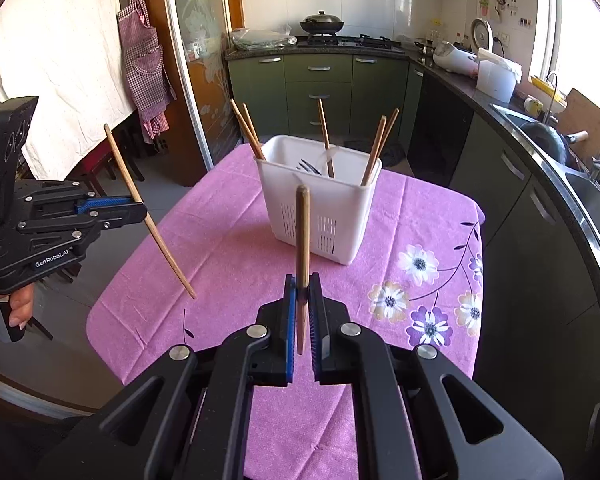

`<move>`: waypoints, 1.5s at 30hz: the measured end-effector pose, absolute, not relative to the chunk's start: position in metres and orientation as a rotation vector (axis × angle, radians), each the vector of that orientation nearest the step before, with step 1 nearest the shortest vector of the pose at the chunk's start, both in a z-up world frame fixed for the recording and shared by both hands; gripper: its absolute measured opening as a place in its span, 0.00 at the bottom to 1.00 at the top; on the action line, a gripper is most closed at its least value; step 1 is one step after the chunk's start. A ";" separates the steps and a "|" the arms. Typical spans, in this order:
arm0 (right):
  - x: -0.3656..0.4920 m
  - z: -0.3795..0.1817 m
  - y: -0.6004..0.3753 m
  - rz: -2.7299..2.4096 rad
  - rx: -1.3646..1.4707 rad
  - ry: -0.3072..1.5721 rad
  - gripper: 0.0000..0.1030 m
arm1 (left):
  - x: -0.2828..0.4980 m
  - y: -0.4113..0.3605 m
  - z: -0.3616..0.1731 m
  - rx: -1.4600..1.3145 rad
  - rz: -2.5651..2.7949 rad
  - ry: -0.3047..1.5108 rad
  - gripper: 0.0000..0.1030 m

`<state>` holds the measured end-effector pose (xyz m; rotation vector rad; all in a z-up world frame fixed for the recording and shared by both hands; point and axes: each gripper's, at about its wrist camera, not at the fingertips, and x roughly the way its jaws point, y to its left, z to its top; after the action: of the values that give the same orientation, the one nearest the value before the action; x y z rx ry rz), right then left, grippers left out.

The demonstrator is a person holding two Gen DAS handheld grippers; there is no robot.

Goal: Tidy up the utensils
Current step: 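Lift the last chopsticks upright and carry them over the holder with both tools, then open the left tool over the holder while the right tool drops its chopstick in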

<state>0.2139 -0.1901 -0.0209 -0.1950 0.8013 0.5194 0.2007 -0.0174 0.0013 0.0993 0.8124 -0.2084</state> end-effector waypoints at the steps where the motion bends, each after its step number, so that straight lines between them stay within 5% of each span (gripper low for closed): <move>1: 0.214 -0.013 -0.189 0.523 -0.193 0.787 0.07 | 0.203 -0.019 0.008 0.096 -0.213 0.804 0.07; 15: 0.230 0.076 -0.188 0.542 -0.164 0.633 0.07 | 0.260 -0.055 0.139 0.063 -0.208 0.505 0.07; 29: 0.268 0.119 -0.192 0.556 -0.099 0.566 0.07 | 0.363 -0.055 0.045 0.049 -0.103 0.717 0.08; 33: 0.289 0.127 -0.185 0.545 -0.079 0.562 0.07 | 0.360 -0.054 0.038 0.060 -0.109 0.701 0.40; 37: 0.312 0.118 -0.176 0.524 -0.084 0.579 0.07 | 0.339 -0.047 0.045 0.034 -0.146 0.653 0.41; 39: 0.324 0.109 -0.173 0.513 -0.084 0.595 0.07 | 0.322 -0.039 0.049 -0.011 -0.169 0.624 0.56; 45: 0.345 0.084 -0.164 0.493 -0.097 0.638 0.07 | 0.246 -0.030 0.046 0.019 -0.146 0.456 0.80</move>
<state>0.3452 -0.1642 0.0839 -0.0973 0.6378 0.4928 0.2458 -0.0303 0.0458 0.0193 0.4562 -0.1455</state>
